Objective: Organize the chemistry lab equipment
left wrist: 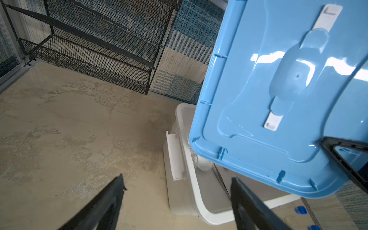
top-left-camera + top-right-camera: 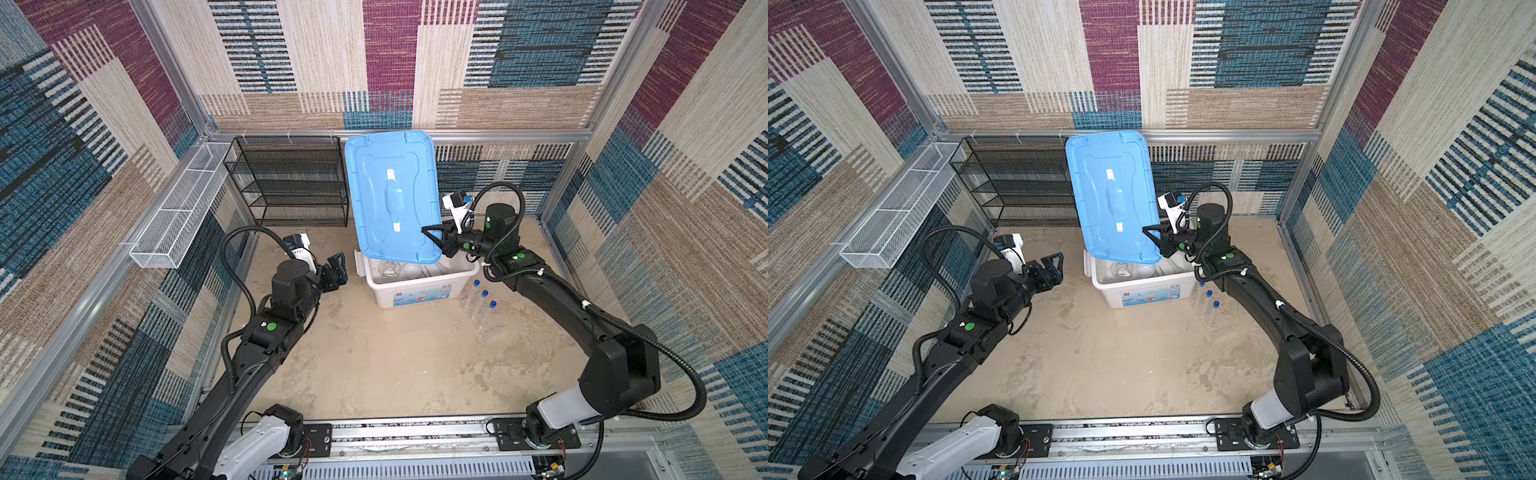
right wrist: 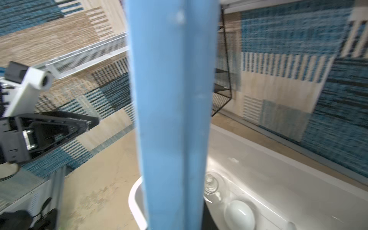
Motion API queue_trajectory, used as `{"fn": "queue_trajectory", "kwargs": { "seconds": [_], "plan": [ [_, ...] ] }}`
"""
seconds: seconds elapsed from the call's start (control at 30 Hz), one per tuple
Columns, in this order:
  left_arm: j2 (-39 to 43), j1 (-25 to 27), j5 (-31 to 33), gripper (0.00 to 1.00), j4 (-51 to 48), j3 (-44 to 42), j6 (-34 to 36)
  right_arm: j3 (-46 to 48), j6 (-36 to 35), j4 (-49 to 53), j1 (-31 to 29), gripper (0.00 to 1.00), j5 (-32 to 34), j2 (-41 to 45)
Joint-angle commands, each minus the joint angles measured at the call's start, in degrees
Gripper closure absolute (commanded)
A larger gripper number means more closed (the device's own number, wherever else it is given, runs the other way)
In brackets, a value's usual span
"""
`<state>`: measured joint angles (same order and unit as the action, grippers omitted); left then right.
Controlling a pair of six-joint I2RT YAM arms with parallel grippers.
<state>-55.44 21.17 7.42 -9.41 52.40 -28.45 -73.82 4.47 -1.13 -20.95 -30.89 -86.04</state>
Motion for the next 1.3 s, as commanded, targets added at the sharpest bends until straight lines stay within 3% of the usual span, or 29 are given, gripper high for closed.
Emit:
{"fn": "queue_trajectory", "kwargs": {
  "seconds": [0.0, 0.2, 0.33, 0.53, 0.73, 0.87, 1.1, 1.27],
  "plan": [
    [-0.82, 0.01, -3.55, 0.12, -2.88, 2.45, 2.5, -0.94, -5.79, 0.29, -1.43, 0.97, 19.63, 1.79],
    [-2.84, 0.01, -6.36, 0.1, -5.24, 6.2, 2.96, 0.88, -19.35, -3.18, -7.54, 0.96, 44.69, 2.53],
    [-3.01, 0.01, -7.5, 0.09, -5.53, 7.25, 3.31, 5.21, -30.25, -11.88, -10.6, 0.96, 54.33, 4.43],
    [-3.49, -0.07, -9.98, 0.04, -4.81, 7.72, 2.59, 13.11, -46.91, -26.41, -15.02, 0.95, 56.59, 8.04],
    [-4.76, -1.4, -12.58, 0.03, -5.64, 9.86, -0.51, 16.56, -65.23, -32.41, -19.44, 0.95, 61.45, 3.41],
    [-3.36, -4.98, -15.35, 0.03, -5.73, 9.68, -3.72, 21.29, -73.7, -39.78, -19.83, 0.97, 64.8, 0.94],
    [-1.61, -14.41, -27.82, 0.04, 0.21, 6.77, -12.06, 23.89, -77.22, -40.12, -19.95, 0.96, 63.3, 2.24],
    [-6.09, -15.37, -34.97, 0.06, 6.41, 7.41, -16.16, 24.66, -79.98, -39.68, -20.81, 0.96, 63.74, 1.08]
  ]
}}
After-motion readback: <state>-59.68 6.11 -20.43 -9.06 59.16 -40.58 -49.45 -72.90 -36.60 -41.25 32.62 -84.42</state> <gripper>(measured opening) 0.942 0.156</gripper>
